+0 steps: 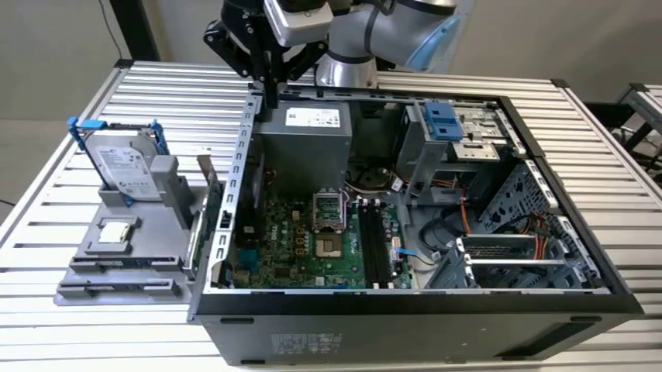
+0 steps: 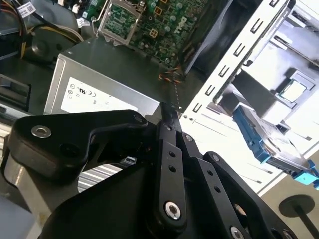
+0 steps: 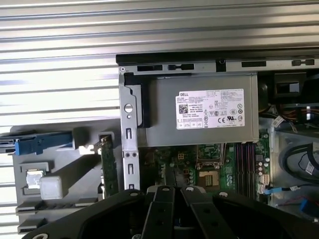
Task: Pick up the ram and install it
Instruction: 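Reach for the ram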
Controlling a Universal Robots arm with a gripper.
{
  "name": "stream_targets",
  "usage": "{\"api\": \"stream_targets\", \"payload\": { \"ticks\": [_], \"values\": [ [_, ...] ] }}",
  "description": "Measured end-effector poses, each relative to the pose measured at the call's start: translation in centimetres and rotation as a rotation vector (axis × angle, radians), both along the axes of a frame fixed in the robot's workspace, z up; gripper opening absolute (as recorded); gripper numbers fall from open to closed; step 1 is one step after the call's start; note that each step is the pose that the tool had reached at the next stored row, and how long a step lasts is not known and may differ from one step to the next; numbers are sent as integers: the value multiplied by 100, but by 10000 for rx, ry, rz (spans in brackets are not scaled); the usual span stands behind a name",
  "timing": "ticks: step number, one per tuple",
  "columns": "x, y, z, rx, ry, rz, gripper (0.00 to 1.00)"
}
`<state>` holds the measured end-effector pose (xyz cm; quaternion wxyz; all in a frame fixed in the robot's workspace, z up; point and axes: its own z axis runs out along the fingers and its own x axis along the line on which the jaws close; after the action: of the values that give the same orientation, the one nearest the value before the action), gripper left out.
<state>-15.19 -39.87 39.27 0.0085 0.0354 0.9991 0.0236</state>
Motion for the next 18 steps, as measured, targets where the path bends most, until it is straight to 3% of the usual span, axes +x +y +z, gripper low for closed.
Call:
{"api": "stream_targets", "payload": {
  "ticks": [18],
  "values": [
    [-322, 5, 0, 1, 0, 0, 0]
  ]
}}
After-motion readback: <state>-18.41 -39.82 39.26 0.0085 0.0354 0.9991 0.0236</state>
